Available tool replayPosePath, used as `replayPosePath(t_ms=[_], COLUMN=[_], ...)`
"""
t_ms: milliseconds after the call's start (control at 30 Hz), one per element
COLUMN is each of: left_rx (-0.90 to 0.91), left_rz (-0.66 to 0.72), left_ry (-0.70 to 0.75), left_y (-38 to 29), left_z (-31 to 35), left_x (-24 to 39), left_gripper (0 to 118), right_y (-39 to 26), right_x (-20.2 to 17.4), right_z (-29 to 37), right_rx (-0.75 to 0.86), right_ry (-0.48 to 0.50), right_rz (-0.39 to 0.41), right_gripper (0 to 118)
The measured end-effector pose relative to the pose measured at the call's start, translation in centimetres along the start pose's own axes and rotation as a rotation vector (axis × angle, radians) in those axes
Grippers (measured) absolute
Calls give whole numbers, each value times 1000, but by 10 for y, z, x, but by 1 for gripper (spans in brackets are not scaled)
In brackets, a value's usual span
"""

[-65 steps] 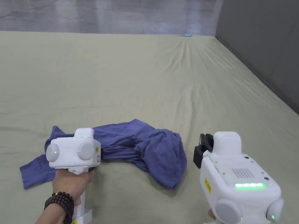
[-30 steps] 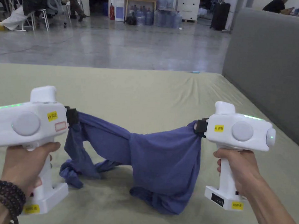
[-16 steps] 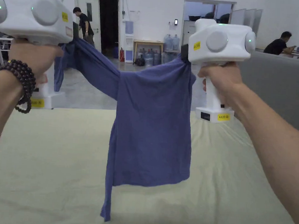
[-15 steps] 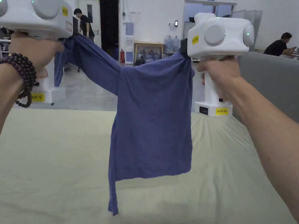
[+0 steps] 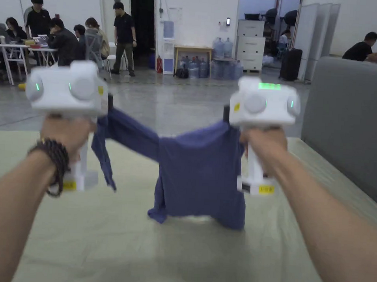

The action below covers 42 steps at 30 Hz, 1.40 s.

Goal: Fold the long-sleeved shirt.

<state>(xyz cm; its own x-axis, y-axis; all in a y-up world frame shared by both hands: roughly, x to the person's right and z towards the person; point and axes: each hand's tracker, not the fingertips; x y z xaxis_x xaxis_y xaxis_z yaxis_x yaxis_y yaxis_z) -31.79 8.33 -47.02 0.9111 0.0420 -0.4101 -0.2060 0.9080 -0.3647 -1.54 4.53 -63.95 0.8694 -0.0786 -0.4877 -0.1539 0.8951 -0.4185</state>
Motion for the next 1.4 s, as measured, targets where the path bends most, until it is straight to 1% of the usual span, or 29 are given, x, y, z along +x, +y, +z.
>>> replayPosePath(t_ms=[33,100,200,233,300,367,433,567,667,700,733,833,900,967,1000,1033,1067,1100,1133,1167,1200,1233,1267,1300,1333,1367,1400], left_rx=[-34,-97,-135,-154,-153,-142,-143,-213,-282,-310,-355,-480,-522,-523,-539,-541,-530,-517,-496,-480,-446,-400,-351,-341,-342,-337,-320], left_rz=[-14,4,98,115,104,115,120,68,-25,-32,-42,-56,-64,-64,-62,-48,-30,-24,-28,-36,-45,-44,-49,-52,-47,-45,-48], left_ry=[-7,-7,-23,-26,-20,-47,-56,-88,-96,-92,-101,-96,-101,-95,-92,-95,-102,-110,-103,-118,-146,-130,-160,-176,-171,-173,-206], left_y=[-23,-65,-108,-117,-128,-143,-160,-208,-258,-277,-295,-344,-368,-383,-387,-388,-386,-382,-375,-369,-357,-346,-335,-326,-321,-320,-318], left_z=[-7,-24,-19,-14,1,26,60,110,143,156,162,159,158,155,153,153,155,159,163,166,177,188,194,199,206,212,214], left_x=[1,-3,-12,-15,-22,-28,-28,-26,-23,-20,-21,-28,-29,-32,-32,-33,-34,-33,-32,-31,-29,-28,-23,-19,-13,-7,-2], left_gripper=[0,0,0,0,0,0,0,0,0,0,0,0,0,0,0,0,11,46,105,117,114,114,114,113,101,69,21], right_y=[-23,-69,-106,-111,-120,-128,-142,-203,-265,-287,-307,-359,-380,-391,-393,-392,-389,-383,-376,-369,-358,-349,-341,-333,-326,-323,-320], right_x=[3,8,12,12,13,14,13,1,-1,-2,-2,-2,-3,-7,-8,-9,-8,-7,-6,-5,-4,-2,0,1,4,6,9], right_z=[-12,-28,-19,-13,8,38,66,132,165,172,177,176,175,173,171,171,172,178,185,193,209,221,231,240,247,252,256], right_rx=[-50,-123,-159,-163,-156,-141,-141,-157,-236,-275,-312,-443,-478,-527,-517,-514,-497,-473,-450,-409,-349,-290,-255,-228,-213,-210,-204], right_ry=[-1,1,11,12,18,40,47,21,14,-9,-11,-19,-39,-40,-37,-39,-49,-33,-27,-25,-21,-17,-31,-56,-75,-79,-68], right_rz=[0,-12,-14,-16,-18,-34,-28,-20,-45,-56,-54,6,9,-2,6,12,24,24,23,21,23,24,19,11,-4,-21,-31], right_gripper=[0,0,0,0,0,0,0,0,0,0,0,0,0,0,1,8,27,60,98,106,106,106,106,102,78,27,0])
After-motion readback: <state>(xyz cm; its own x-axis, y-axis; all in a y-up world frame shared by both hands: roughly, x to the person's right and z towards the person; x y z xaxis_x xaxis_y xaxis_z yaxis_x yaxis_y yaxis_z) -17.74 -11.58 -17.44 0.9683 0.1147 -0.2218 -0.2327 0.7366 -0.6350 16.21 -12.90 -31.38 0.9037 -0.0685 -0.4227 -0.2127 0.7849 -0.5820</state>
